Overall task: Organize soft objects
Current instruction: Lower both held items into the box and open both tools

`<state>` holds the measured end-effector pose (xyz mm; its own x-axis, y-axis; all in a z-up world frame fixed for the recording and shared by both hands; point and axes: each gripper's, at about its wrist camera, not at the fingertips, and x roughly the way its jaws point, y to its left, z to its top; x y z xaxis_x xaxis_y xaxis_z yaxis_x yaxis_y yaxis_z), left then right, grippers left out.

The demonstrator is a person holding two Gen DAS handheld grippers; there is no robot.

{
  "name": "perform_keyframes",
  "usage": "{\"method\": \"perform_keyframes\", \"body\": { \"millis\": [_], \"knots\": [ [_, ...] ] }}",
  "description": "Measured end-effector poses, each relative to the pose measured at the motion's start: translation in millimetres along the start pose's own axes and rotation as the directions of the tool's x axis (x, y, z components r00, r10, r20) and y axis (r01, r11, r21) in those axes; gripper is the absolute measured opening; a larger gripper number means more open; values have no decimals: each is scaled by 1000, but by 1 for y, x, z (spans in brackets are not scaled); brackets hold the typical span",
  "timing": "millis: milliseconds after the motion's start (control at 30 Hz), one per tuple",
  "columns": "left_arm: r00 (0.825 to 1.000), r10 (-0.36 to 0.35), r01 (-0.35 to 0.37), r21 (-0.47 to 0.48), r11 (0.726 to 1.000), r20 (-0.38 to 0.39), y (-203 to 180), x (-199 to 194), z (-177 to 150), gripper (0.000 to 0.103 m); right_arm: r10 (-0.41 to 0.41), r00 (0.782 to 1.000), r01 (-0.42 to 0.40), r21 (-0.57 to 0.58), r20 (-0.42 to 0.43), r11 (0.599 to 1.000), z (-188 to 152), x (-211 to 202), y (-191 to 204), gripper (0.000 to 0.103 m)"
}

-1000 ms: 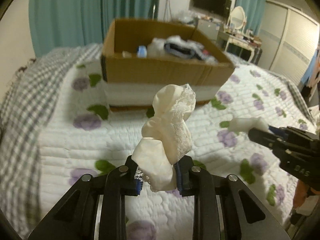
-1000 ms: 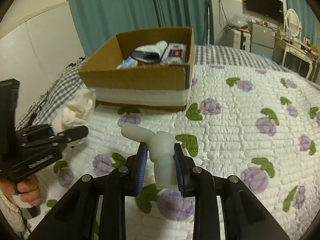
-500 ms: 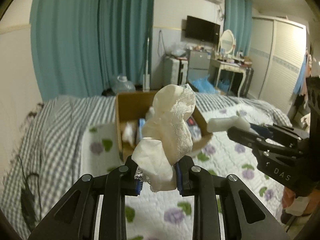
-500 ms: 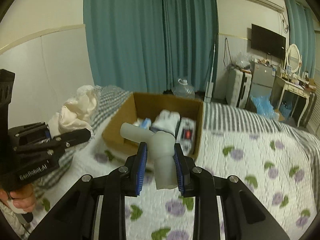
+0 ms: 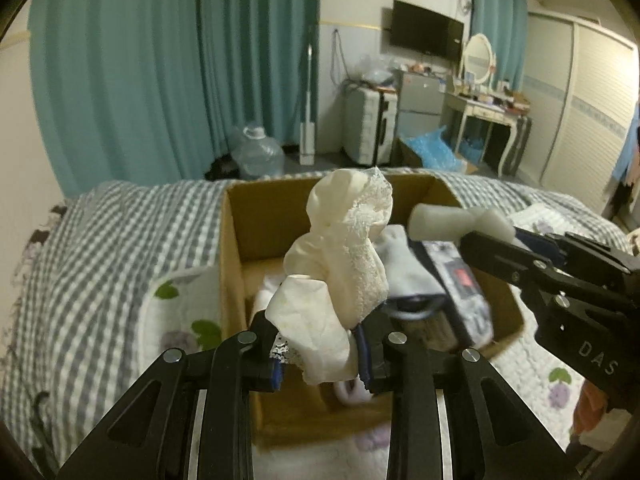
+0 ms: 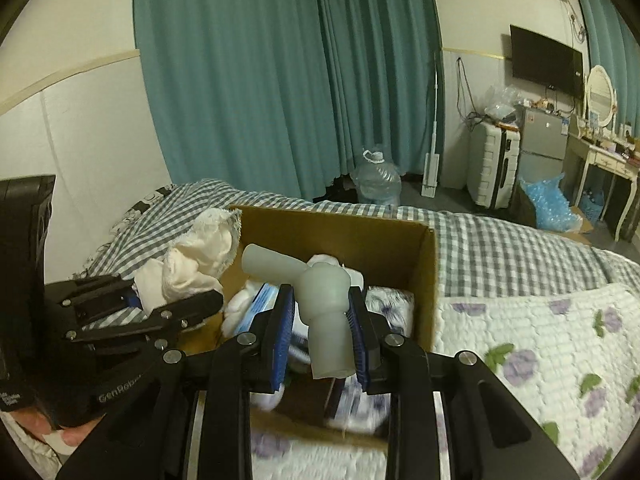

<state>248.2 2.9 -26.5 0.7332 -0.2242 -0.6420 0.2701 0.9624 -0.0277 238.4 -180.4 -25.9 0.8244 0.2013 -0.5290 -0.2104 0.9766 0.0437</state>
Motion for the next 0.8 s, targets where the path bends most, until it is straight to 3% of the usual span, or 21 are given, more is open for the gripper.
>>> {"method": "perform_keyframes", "body": {
  "millis": [33,100,133,167,233,267,467,600,733,800],
  "knots": [
    [1000,-9,9,2,1000,-3,3,7,1,32,10,1000,-10,7,-5,1000,2,6,-3,29],
    [1000,-6,6,21,1000,-5,3,18,2,63,38,999,-38,13,-24,999,3,20,-5,30],
    [1000,15,-15,28,999,1,4,23,2,65,29,999,-29,11,-25,1000,3,23,-5,36],
    [999,41,-41,28,999,11,4,25,1,65,19,1000,-18,8,-23,1000,3,26,-4,41],
    [997,63,-64,29,998,43,4,27,-2,65,8,1000,-8,9,-9,1000,4,28,-4,65],
    [997,63,-65,34,997,46,4,27,-2,65,8,1000,-8,20,2,1000,5,27,-6,67],
    [997,60,-62,40,997,37,4,13,-1,65,-12,999,9,74,32,997,16,7,-10,69],
    [996,63,-65,35,997,67,5,-17,6,65,-48,996,44,51,70,998,30,-34,0,69],
    [986,62,-70,47,996,158,-4,-73,19,65,-75,987,72,25,143,997,50,-95,16,70],
    [973,64,-79,57,995,223,-13,-112,27,65,-83,979,82,10,185,997,57,-127,26,75]
  ]
}}
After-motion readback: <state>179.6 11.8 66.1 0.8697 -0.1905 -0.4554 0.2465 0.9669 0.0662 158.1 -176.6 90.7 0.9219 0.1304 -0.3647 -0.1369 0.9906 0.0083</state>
